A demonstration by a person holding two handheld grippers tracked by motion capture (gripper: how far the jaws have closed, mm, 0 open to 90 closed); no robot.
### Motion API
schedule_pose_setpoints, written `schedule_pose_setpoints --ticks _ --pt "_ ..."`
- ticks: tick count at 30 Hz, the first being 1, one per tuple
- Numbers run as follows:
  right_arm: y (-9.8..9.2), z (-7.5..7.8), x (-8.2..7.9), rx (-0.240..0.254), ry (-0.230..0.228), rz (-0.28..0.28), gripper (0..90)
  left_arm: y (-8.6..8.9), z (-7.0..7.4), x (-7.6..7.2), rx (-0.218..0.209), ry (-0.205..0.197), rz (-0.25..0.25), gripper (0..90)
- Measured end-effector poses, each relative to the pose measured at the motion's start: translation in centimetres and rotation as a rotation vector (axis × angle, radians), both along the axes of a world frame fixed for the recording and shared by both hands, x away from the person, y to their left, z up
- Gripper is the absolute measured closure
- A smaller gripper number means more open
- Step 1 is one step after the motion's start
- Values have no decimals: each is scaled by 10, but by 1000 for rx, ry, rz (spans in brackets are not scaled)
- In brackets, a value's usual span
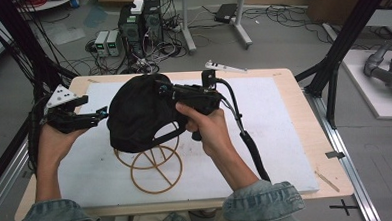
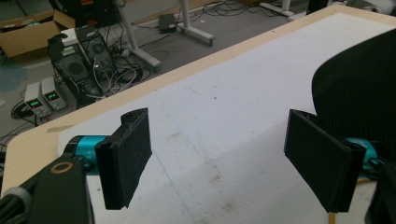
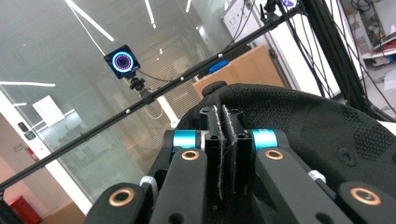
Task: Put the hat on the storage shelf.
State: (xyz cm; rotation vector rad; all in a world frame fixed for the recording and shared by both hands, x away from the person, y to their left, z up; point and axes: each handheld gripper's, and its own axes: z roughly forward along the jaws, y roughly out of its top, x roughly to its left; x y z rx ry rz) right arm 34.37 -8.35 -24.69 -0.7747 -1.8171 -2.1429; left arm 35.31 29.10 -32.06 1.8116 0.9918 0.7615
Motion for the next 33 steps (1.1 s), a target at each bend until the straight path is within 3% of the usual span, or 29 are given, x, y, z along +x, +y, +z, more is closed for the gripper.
schedule_pose_setpoints --ticks 9,19,27,33 --pt "10 -7 -5 -26 -4 30 882 6 2 -2 -6 -17 59 231" --pt "15 -12 -9 -42 -9 43 874 5 2 -2 -6 -15 46 231" --pt "11 -10 -9 -29 -27 28 824 4 2 -1 -6 -11 39 231" --pt "3 -9 -5 -62 -52 -24 763 3 2 -1 -1 -11 34 231"
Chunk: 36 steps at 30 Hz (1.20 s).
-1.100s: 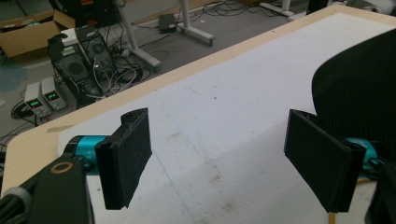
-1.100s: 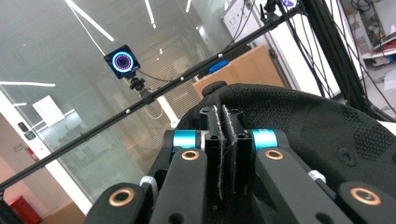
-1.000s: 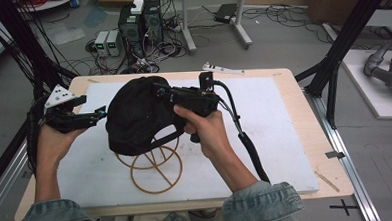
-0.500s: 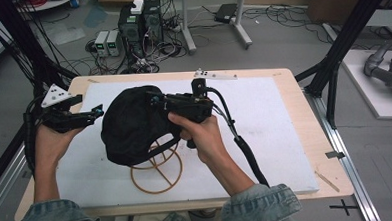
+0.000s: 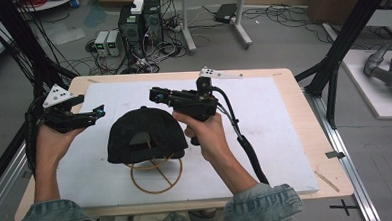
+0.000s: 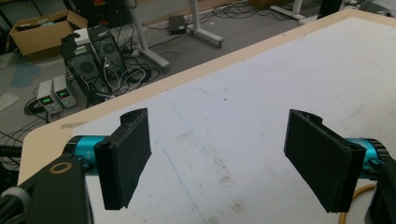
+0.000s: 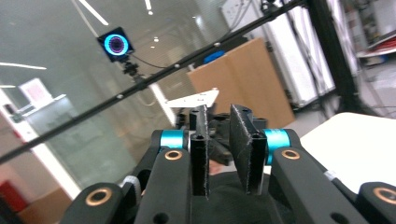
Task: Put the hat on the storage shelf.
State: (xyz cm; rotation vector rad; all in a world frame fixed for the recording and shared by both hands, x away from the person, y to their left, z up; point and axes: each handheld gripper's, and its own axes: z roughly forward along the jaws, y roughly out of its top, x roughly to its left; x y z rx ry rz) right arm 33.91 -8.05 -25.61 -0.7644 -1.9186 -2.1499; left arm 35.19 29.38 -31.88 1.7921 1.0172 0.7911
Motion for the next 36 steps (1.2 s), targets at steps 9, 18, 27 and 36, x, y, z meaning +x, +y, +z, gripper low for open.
schedule_pose_setpoints --ticks 9,18,27,36 --pt "-31 -4 14 -39 -20 -108 715 -2 -1 1 11 5 0 231" --pt "-67 -14 26 -130 -50 -260 618 -13 -3 4 28 7 -6 231" --pt "-109 -31 33 -219 -53 -408 478 -20 -3 5 44 10 -22 231" --pt "-143 -51 38 -344 -42 -556 399 -27 -6 6 63 17 -31 231"
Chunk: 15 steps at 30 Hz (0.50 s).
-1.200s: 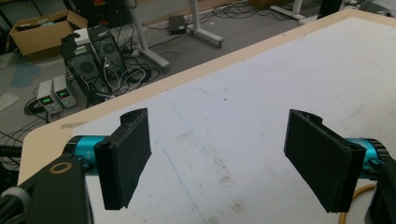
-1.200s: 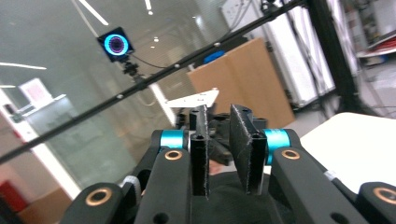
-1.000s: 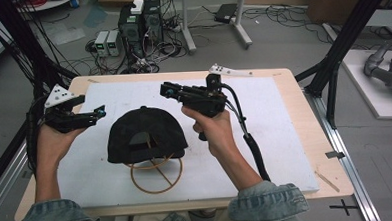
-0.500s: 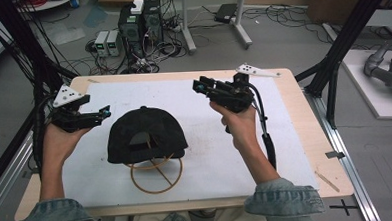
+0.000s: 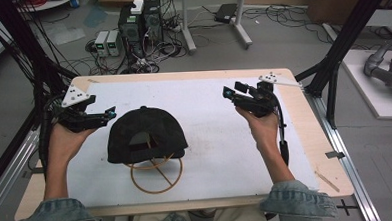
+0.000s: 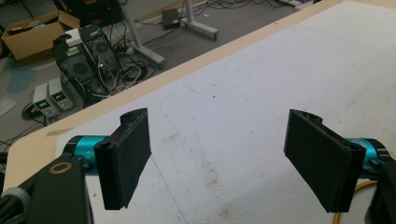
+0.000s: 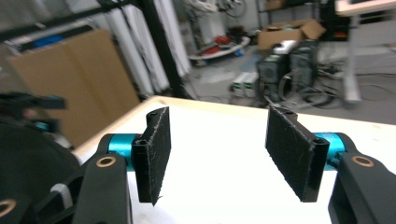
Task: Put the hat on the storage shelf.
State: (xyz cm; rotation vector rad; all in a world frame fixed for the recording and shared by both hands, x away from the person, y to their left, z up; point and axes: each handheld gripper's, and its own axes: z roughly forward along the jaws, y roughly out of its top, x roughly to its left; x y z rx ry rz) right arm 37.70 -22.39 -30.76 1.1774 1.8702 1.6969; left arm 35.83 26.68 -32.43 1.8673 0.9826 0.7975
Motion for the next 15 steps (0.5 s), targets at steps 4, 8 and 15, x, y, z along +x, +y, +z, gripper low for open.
schedule_pose_setpoints --ticks 4,8,15 --pt "-6 -7 0 -136 -10 -43 364 -2 -2 2 9 7 -4 231" --pt "-9 -16 0 -211 9 -67 331 -3 -3 3 13 10 -5 231" --pt "-19 -29 1 -315 57 -116 220 -6 -4 3 17 17 -14 231"
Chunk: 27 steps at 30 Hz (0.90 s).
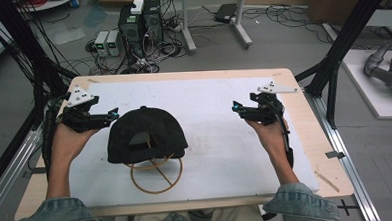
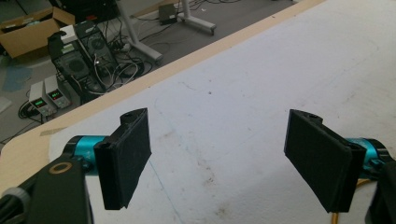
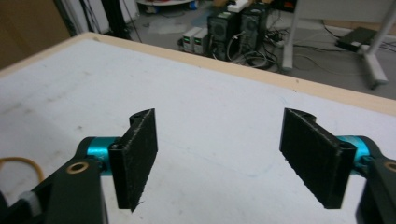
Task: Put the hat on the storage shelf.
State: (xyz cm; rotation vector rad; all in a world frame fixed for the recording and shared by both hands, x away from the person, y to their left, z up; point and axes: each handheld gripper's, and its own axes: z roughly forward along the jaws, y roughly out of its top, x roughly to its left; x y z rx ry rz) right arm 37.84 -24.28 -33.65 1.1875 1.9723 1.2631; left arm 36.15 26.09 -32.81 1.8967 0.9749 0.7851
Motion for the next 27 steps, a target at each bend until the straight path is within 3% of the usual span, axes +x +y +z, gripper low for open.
schedule_pose_setpoints --ticks 6,11,16,27 --pt "-7 -9 4 -63 38 -36 142 -3 -2 0 9 6 -6 231" --pt "-7 -15 5 -111 52 -23 118 -2 -2 1 9 8 -7 231" --pt "-6 -20 6 -119 57 18 111 -2 -1 2 9 9 -7 231" --pt "-3 -23 8 -122 67 24 111 -3 -2 2 22 11 -7 212"
